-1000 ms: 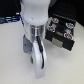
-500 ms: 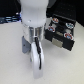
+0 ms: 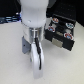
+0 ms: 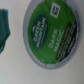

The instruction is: Open the kcup holder, insert the kcup into the holder, and close the kcup holder

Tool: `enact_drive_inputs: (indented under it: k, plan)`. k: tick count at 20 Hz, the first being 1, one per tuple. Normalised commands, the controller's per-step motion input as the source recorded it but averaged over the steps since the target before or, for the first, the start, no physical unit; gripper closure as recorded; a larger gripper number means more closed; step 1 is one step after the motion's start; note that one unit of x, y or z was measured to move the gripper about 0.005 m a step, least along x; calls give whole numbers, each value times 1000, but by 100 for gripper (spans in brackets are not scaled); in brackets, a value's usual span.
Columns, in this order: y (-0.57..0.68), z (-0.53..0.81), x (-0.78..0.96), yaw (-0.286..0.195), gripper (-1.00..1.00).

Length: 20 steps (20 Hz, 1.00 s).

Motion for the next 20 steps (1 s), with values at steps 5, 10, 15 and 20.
enact_drive_inputs:
  k: [5, 10, 15, 20]
  plan:
    - [15, -53, 8, -8, 100]
    - [25, 0, 56, -30, 100]
    - [54, 40, 50, -30, 100]
    - [217, 414, 33, -25, 100]
